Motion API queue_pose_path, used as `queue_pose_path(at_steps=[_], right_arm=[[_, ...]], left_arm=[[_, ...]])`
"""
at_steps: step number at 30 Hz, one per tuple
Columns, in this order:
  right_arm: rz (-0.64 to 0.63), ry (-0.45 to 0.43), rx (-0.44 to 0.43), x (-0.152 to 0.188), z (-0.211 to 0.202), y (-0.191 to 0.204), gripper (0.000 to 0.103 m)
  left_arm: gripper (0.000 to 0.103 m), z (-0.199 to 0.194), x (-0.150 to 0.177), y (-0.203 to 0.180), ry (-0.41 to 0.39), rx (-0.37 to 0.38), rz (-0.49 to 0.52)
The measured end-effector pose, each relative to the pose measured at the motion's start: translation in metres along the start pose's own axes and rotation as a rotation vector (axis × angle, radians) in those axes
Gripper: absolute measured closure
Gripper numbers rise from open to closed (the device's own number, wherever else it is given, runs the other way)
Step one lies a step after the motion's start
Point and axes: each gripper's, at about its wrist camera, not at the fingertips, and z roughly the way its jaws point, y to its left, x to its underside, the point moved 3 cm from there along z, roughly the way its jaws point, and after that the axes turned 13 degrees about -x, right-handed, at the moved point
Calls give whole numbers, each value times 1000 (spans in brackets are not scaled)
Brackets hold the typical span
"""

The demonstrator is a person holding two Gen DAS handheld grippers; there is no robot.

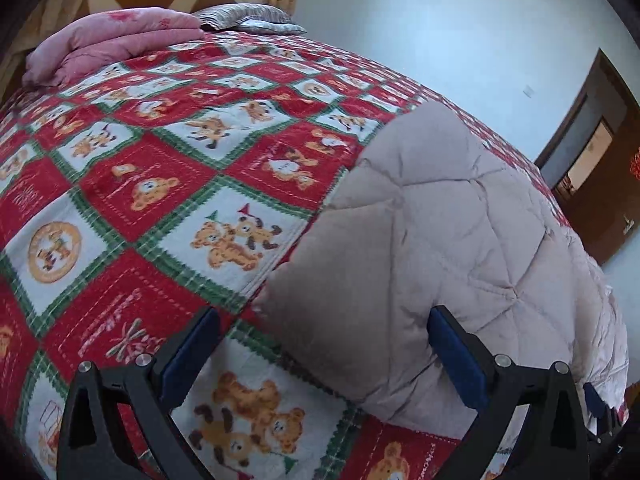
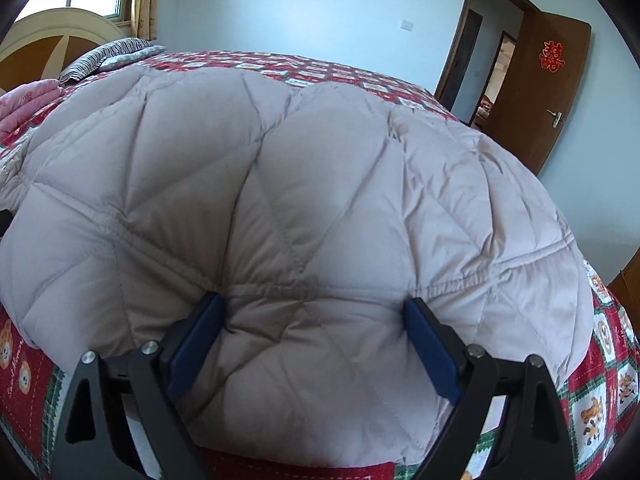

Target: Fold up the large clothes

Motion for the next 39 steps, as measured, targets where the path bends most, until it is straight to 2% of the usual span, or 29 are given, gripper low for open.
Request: queue_pose_path(at_steps=[3, 6, 10, 11, 12, 13, 14, 16, 17, 23, 25, 28, 32, 34, 39], right_arm=[[-11, -5, 18, -1, 1, 2, 10], [-25, -16, 37, 1, -1, 5, 10], [-13, -29, 23, 5, -4, 1, 10], [-11, -31, 22, 6, -4, 0, 10], [-11, -33, 22, 6, -5, 0, 10], [-10, -37, 22, 7, -6, 0, 10], [-8, -41, 20, 8, -7, 0, 10], [-3, -47, 14, 8, -10, -1, 10], [4, -54, 10, 9, -13, -2, 11], [86, -153, 13, 14, -51, -35, 16], [119, -196, 39, 14, -67, -54, 15], [174, -206, 77, 13, -82, -87, 15], [203, -133, 125, 18, -76, -120, 15], [233, -97, 119, 26, -69, -135, 15], [278, -108, 107, 44, -78, -147, 15]], left_arm=[[1, -1, 6, 5, 29, 70, -35], [1, 4, 3, -8, 46, 150, -17], [1, 15, -3, -24, 31, 210, -13], [5, 15, -4, -26, 14, 231, -17], [14, 13, -5, -27, 4, 257, -19], [51, 12, -6, -30, 3, 287, -11], [68, 10, -7, -36, 3, 306, 22], [80, -8, -12, -48, -66, 279, 122], [82, -17, -15, -55, -97, 279, 160], [84, -94, -34, -101, -338, 335, 383], [84, -114, -33, -119, -386, 369, 436], [84, -136, -28, -147, -428, 422, 505], [84, -159, -12, -191, -461, 499, 635], [84, -167, 1, -213, -467, 540, 714], [84, -176, 45, -261, -466, 610, 911]])
